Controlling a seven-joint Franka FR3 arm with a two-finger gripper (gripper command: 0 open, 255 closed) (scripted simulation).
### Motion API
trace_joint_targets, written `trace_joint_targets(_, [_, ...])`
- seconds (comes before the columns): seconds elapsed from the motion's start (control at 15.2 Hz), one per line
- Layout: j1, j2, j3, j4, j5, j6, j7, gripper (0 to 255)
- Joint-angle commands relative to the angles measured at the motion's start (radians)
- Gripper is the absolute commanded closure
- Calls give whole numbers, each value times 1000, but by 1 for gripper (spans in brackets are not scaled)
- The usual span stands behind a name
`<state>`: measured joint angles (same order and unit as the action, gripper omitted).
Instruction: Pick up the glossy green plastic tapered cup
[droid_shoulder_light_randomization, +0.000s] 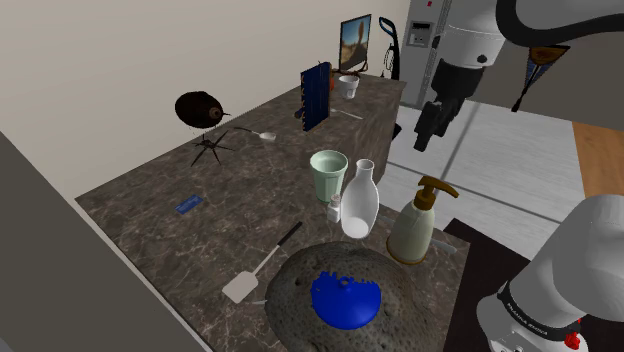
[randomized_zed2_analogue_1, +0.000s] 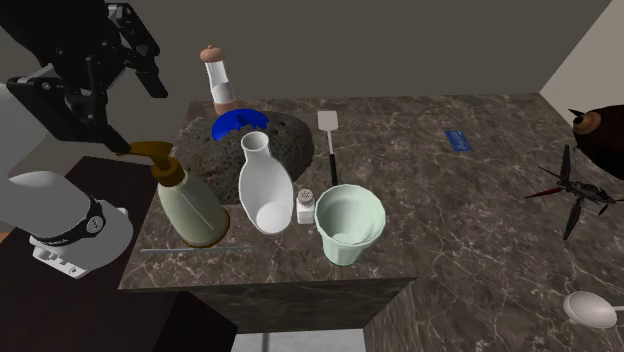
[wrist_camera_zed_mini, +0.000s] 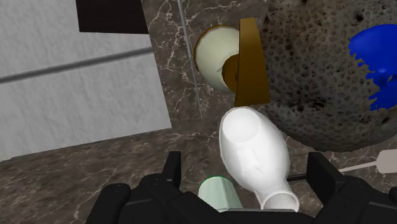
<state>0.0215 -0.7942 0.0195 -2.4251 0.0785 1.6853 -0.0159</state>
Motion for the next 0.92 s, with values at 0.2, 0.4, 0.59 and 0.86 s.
trace_joint_targets(0.2, [-1,106,-24,13,9,87,-29,0])
trace_joint_targets(0.4, [1,219,-46,39,24,167,-61,0])
trace_joint_targets(0.59, [5,336,-69,79,44,237,-95,0])
trace_joint_targets(0.86, [13,496,-96,151,82,312,-144,0])
